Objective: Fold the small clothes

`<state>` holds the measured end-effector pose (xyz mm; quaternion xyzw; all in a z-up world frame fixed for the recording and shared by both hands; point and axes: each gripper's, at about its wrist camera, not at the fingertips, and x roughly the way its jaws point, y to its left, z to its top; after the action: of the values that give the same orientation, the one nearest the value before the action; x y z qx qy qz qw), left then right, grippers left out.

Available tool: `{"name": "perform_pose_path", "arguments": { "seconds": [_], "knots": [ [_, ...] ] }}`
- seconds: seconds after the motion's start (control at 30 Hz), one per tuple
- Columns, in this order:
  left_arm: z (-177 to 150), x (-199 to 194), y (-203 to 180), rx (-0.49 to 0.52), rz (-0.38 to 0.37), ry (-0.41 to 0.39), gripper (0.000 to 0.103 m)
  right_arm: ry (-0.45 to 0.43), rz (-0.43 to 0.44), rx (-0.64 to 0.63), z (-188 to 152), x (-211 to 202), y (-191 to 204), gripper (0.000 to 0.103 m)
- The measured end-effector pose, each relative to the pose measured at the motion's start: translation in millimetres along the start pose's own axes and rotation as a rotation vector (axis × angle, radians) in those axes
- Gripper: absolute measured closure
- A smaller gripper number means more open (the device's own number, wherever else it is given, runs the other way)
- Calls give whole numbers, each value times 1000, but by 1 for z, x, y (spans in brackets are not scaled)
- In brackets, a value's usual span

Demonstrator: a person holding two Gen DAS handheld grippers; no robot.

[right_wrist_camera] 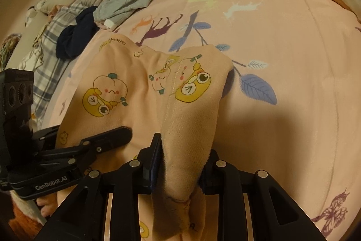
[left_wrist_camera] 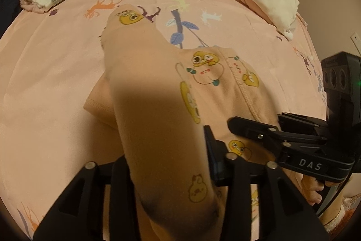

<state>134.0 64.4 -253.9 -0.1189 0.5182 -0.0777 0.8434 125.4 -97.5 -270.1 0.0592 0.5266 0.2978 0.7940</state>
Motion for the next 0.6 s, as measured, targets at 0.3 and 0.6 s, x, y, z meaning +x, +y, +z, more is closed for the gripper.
{"name": "perform_pose_path", "arguments": {
  "seconds": [0.3, 0.6],
  "knots": [
    [-1, -2, 23, -52, -81, 19, 49, -8, -7, -14, -3, -2, -2, 69],
    [-12, -24, 38, -38, 12, -11, 38, -15, -37, 10, -7, -13, -14, 56]
  ]
}}
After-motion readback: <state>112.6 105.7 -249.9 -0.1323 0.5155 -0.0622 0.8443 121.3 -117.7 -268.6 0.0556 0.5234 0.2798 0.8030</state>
